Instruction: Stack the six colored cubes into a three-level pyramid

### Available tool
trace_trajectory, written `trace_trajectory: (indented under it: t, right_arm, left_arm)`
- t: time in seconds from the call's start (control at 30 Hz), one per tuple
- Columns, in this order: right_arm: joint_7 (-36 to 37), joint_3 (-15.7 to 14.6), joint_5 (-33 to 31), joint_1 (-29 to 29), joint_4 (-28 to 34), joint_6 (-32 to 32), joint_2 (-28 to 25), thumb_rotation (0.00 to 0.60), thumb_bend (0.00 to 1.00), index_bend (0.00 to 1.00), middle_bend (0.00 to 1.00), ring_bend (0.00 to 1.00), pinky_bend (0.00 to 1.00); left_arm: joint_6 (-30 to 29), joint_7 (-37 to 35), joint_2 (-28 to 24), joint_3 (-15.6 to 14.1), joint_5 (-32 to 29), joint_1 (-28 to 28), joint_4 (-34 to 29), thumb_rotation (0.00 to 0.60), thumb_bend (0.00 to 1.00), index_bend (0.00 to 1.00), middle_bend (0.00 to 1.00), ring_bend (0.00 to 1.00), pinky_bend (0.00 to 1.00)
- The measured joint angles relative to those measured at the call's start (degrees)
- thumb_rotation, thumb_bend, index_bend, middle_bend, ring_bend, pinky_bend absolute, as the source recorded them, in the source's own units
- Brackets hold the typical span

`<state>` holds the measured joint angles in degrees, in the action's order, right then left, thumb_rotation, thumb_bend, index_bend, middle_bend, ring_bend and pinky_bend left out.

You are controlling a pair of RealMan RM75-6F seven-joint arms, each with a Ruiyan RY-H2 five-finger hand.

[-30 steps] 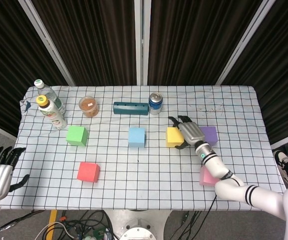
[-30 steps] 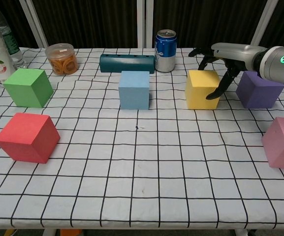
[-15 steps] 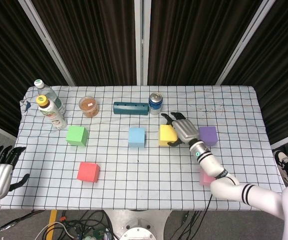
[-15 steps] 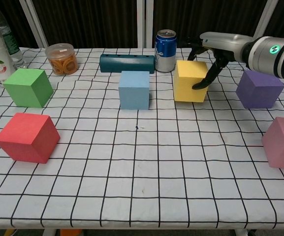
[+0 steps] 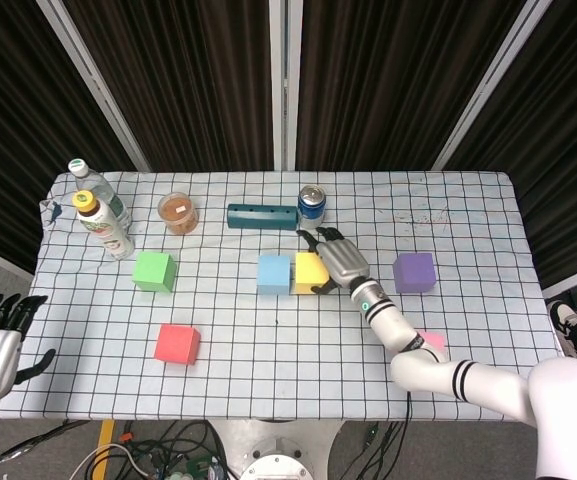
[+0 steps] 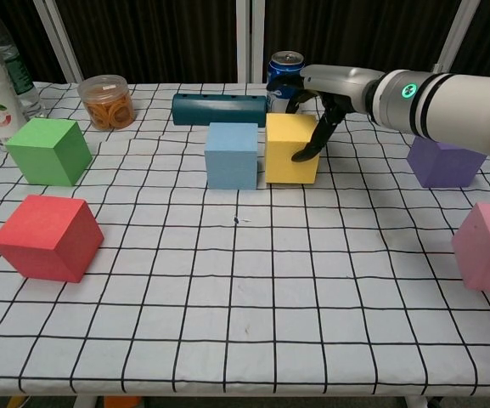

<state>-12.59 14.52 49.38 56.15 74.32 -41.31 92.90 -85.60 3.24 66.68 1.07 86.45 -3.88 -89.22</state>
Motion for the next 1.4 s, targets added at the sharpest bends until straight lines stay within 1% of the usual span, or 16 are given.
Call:
trace_trajectory:
  t: [0.17,0.37,0.6,1.0,1.4]
  right_arm:
    - [-2.71,0.02,-3.42,1.30,-0.23,-0.28,1.07,0.600,0.14,0.02,0.38,0.02,0.00]
    - [-4.81,-0.24,-5.94,2.51,-1.05,-0.60,2.49,0.600,0.14,0.02,0.37,0.02,0.00]
    - [-5.71,-0.27,-6.94,3.26,-1.93,-0.88,3.42,0.600,0.14,0.02,0.36,0.02,0.00]
    - [-5.80,-0.06,-7.39,3.60,-1.60,-0.87,2.90,0.600,0.13,0.02,0.36,0.02,0.00]
    - [-6.33,-0.47,-8.57,4.12,-2.25,-0.52,3.78,0.600,0.13,0.01,0.35,0.02,0.00]
  left_arm:
    - [0.10,-0.97,0.32,-0.02,0.06,-0.02,1.00,0.600,0.21,0.14,0.14,0.08,0.05]
    - [-0.01,-1.79,0.67,-0.04,0.05,0.10,1.87,0.600,0.21,0.14,0.14,0.08,0.05]
    - [-0.03,-2.15,0.75,-0.07,-0.05,0.23,2.32,0.600,0.21,0.14,0.14,0.08,0.05]
    - [-0.14,-1.98,0.70,-0.10,0.06,0.30,2.13,0.600,0.21,0.14,0.14,0.08,0.05]
    - [-0.02,-2.01,0.73,-0.15,-0.02,0.37,2.22,0.600,0.21,0.14,0.14,0.08,0.05]
